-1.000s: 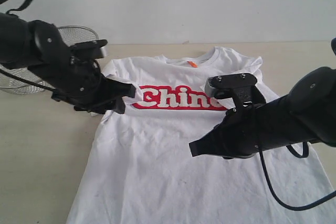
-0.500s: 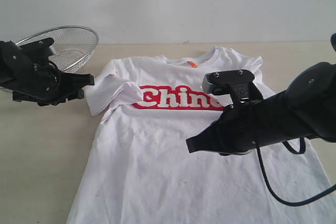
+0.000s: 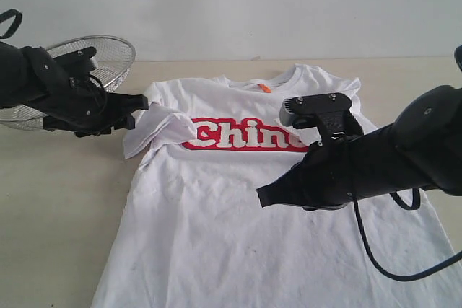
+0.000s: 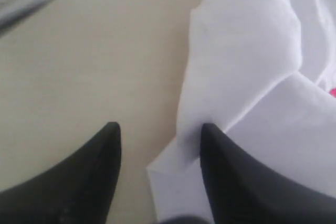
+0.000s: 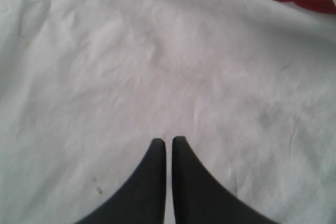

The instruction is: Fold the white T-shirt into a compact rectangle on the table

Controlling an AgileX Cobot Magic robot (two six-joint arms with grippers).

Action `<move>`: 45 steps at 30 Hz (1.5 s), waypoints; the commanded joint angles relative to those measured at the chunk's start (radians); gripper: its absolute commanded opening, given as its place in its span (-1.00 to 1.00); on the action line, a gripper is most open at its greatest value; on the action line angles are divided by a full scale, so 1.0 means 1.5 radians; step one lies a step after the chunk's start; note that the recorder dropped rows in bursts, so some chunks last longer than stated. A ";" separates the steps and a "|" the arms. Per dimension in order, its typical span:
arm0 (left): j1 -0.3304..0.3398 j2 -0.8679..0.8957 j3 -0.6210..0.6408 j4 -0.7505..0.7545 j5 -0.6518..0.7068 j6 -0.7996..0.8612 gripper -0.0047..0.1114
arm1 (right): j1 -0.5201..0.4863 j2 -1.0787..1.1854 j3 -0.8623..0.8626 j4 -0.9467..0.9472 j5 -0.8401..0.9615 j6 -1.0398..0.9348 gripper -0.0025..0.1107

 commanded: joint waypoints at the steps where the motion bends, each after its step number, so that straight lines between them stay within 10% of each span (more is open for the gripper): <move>1: -0.026 0.005 -0.017 -0.032 -0.012 0.024 -0.14 | 0.001 -0.002 -0.002 0.002 0.001 -0.006 -0.96; 33: -0.027 0.026 -0.022 -0.044 -0.049 0.054 -0.22 | 0.001 -0.002 -0.002 0.002 0.002 -0.007 -0.96; 39: -0.027 0.010 -0.022 -0.046 -0.056 0.054 -0.83 | 0.001 -0.002 -0.002 0.002 0.002 -0.011 -0.96; 45: -0.027 -0.006 -0.050 -0.060 -0.026 0.051 -0.84 | 0.001 -0.002 -0.002 0.002 -0.006 -0.011 -0.96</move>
